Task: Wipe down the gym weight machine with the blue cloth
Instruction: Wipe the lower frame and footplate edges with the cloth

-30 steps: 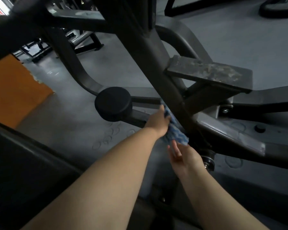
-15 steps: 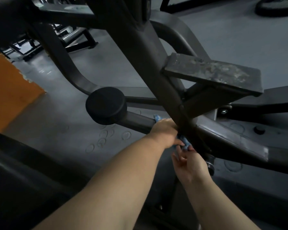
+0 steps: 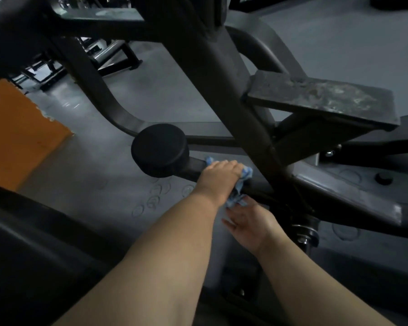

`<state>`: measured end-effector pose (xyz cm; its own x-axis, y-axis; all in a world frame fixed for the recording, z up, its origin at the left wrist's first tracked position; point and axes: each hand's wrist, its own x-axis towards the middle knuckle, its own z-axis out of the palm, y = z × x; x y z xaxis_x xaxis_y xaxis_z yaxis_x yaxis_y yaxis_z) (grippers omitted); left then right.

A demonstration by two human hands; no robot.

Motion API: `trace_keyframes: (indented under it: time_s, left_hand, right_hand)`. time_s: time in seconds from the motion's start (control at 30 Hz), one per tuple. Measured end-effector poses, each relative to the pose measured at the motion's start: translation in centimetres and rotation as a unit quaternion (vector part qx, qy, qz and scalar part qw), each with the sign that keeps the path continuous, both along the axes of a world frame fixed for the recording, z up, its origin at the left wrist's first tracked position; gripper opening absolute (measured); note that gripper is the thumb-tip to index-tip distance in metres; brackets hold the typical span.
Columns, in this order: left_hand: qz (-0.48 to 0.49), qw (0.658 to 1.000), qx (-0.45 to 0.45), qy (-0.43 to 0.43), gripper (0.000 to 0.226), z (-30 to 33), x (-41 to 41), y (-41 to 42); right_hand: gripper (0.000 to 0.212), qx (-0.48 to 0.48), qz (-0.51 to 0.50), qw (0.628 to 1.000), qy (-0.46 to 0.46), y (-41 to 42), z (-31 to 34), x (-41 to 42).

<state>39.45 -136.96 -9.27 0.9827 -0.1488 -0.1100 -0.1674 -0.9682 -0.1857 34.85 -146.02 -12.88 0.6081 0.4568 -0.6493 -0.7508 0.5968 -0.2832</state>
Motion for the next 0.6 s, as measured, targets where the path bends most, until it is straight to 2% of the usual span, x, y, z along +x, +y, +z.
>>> trace_keyframes:
  time_s: [0.1,0.2,0.3,0.33,0.37,0.4,0.43,0.47,0.5,0.53,0.57,0.6]
  left_hand:
    - [0.079,0.994,0.079,-0.01,0.053,-0.2,-0.6,2.2]
    - [0.112,0.989,0.091,-0.017,0.069,0.2,-0.9,3.8]
    - [0.113,0.985,0.097,-0.085,0.061,0.7,-1.3,2.9]
    - [0.147,0.981,0.06,-0.111,0.062,0.6,-1.6,2.3]
    - [0.195,0.972,0.008,-0.134,0.064,0.4,-2.0,1.3]
    - [0.257,0.951,-0.067,-0.161,0.064,0.0,-2.1,0.3]
    - [0.324,0.913,-0.157,-0.19,0.06,-0.2,-2.3,-0.6]
    - [0.407,0.836,-0.283,-0.236,0.051,-0.4,-2.2,-1.5]
    - [0.486,0.721,-0.403,-0.285,0.04,-0.5,-1.9,-2.1]
    - [0.549,0.595,-0.494,-0.317,0.033,-0.6,-1.6,-2.6]
    - [0.598,0.51,-0.535,-0.31,0.037,-0.9,-1.2,-2.7]
    - [0.618,0.459,-0.572,-0.284,0.046,-1.3,-0.9,-2.7]
  right_hand:
    - [0.04,0.001,0.014,1.0,-0.018,0.2,0.6,0.2]
    - [0.048,-0.026,0.015,0.999,-0.034,-0.1,1.1,0.0]
    - [0.045,-0.103,-0.003,0.993,-0.059,-0.4,1.0,-0.2]
    - [0.041,-0.168,-0.001,0.982,-0.091,-0.6,0.8,-0.3]
    - [0.039,-0.269,0.023,0.95,-0.157,-0.9,0.8,-0.4]
    - [0.04,-0.385,0.063,0.886,-0.248,-1.4,0.7,-0.6]
    - [0.043,-0.479,0.099,0.8,-0.347,-1.9,0.6,-0.8]
    - [0.047,-0.537,0.132,0.715,-0.428,-2.4,0.5,-1.0]
    - [0.051,-0.567,0.173,0.646,-0.48,-2.7,0.4,-1.1]
    - [0.056,-0.584,0.21,0.596,-0.51,-2.9,0.5,-1.2]
    - [0.06,-0.598,0.248,0.553,-0.524,-3.0,0.5,-1.1]
    - [0.064,-0.609,0.285,0.517,-0.529,-3.2,0.7,-1.1]
